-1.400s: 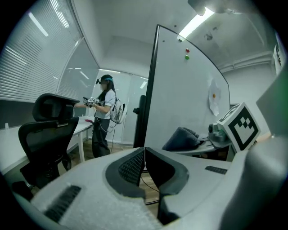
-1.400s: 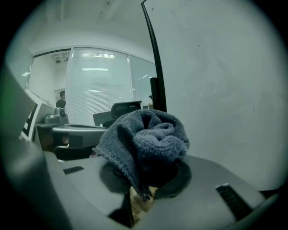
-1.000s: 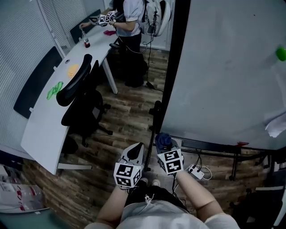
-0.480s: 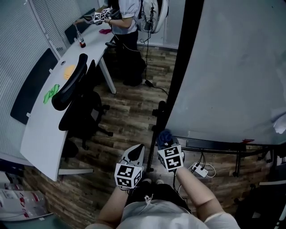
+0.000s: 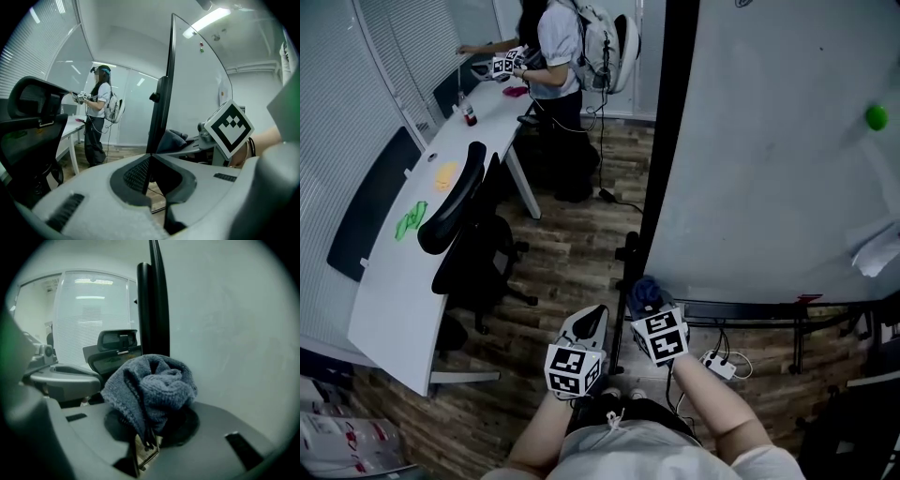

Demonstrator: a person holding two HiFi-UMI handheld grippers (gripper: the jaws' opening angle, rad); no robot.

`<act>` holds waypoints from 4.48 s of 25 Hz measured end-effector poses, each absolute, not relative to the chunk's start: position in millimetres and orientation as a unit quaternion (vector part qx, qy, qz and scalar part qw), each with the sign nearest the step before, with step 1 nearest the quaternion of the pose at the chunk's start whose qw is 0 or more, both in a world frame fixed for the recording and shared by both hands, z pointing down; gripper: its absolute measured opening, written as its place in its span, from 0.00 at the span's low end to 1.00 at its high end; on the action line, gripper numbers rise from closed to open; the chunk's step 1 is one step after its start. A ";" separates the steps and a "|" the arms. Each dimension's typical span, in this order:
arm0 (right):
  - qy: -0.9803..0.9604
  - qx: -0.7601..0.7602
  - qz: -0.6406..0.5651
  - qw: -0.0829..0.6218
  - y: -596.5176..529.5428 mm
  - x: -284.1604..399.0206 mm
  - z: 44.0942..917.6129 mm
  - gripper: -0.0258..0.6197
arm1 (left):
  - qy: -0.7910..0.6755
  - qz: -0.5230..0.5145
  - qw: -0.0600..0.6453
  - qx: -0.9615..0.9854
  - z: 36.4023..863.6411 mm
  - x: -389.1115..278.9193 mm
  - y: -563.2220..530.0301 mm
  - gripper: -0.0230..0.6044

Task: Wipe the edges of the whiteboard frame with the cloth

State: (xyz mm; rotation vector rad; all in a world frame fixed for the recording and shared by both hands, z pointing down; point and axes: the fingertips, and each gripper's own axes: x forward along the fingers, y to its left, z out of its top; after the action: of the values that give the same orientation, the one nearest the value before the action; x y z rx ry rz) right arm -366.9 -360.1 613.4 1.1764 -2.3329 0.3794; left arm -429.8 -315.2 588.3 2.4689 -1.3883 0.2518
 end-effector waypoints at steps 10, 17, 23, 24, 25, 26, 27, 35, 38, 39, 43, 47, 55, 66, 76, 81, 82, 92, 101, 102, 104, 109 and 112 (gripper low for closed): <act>-0.869 0.438 0.098 0.207 -361.4 -365.5 504.4 0.15 | -0.444 0.075 0.127 0.884 527.8 -405.3 -318.5 0.07; -0.880 0.427 0.052 0.203 -363.7 -368.8 446.8 0.15 | -0.447 0.052 0.080 0.890 477.9 -402.1 -327.7 0.07; -0.880 0.439 0.001 0.181 -367.0 -368.5 388.3 0.15 | -0.451 0.028 0.035 0.891 432.6 -406.4 -334.8 0.07; -0.880 0.444 -0.004 0.171 -367.8 -368.3 377.5 0.15 | -0.452 0.025 0.027 0.891 425.3 -407.0 -335.8 0.07; -0.879 0.449 -0.009 0.162 -368.1 -368.3 367.4 0.15 | -0.452 0.023 0.020 0.892 418.9 -407.8 -336.3 0.07; -0.878 0.453 -0.014 0.154 -368.0 -368.8 358.1 0.15 | -0.452 0.020 0.015 0.892 413.2 -408.6 -336.3 0.07; -0.877 0.457 -0.022 0.147 -367.8 -369.6 349.3 0.15 | -0.452 0.018 0.009 0.892 407.7 -409.3 -336.2 0.07; -0.877 0.465 -0.062 0.104 -371.1 -378.7 282.2 0.15 | -0.459 0.004 -0.036 0.888 362.9 -412.1 -343.0 0.07; -0.876 0.468 -0.067 0.090 -372.0 -380.8 261.0 0.15 | -0.458 -0.009 -0.047 0.888 343.6 -412.9 -346.3 0.07; -0.875 0.470 -0.072 0.087 -372.6 -381.4 253.4 0.15 | -0.456 -0.013 -0.050 0.888 337.3 -412.8 -347.3 0.07; -0.872 0.473 -0.099 0.076 -372.9 -383.2 221.9 0.15 | -0.451 -0.021 -0.064 0.890 319.4 -413.0 -347.0 0.07; -0.872 0.471 -0.117 0.068 -373.4 -384.4 192.8 0.15 | -0.448 -0.032 -0.077 0.890 300.2 -413.0 -347.3 0.07; -0.877 0.459 -0.136 0.047 -377.0 -394.8 123.0 0.15 | -0.442 -0.049 -0.100 0.890 259.0 -415.1 -354.8 0.07; -0.859 0.482 -0.171 0.032 -374.2 -392.0 54.4 0.15 | -0.425 -0.064 -0.126 0.894 223.5 -411.2 -355.3 0.07; -0.850 0.495 -0.179 -0.002 -374.7 -387.3 -7.2 0.15 | -0.413 -0.072 -0.141 0.897 201.1 -405.3 -359.3 0.07; -0.840 0.506 -0.194 -0.003 -375.5 -386.9 -43.5 0.15 | -0.404 -0.077 -0.146 0.900 188.3 -398.1 -362.0 0.07; -0.838 0.508 -0.197 -0.002 -376.0 -387.2 -51.1 0.15 | -0.403 -0.079 -0.146 0.900 185.0 -397.6 -362.6 0.07; -0.827 0.519 -0.216 -0.016 -373.8 -384.8 -106.1 0.15 | -0.386 -0.102 -0.142 0.906 155.9 -401.4 -366.0 0.07; -0.820 0.529 -0.214 -0.046 -368.8 -374.5 -143.4 0.15 | -0.366 -0.109 -0.132 0.915 149.4 -399.7 -364.7 0.07; -0.816 0.533 -0.217 -0.051 -366.9 -371.5 -148.2 0.15 | -0.364 -0.109 -0.133 0.915 148.0 -398.6 -363.2 0.07; -0.803 0.548 -0.229 -0.057 -364.3 -361.4 -156.1 0.15 | -0.362 -0.112 -0.135 0.915 146.2 -394.8 -359.7 0.07; -0.773 0.579 -0.251 -0.066 -357.2 -324.6 -166.9 0.15 | -0.360 -0.107 -0.142 0.916 146.3 -374.8 -346.9 0.07; -0.758 0.595 -0.260 -0.068 -353.8 -295.4 -168.5 0.15 | -0.362 -0.102 -0.146 0.915 148.3 -357.0 -341.4 0.07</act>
State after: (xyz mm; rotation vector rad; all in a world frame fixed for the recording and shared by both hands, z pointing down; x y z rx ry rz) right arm -295.4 -353.8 -168.5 1.9535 -2.4902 -0.8536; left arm -357.0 -341.4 148.3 3.1751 -1.2581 -0.3551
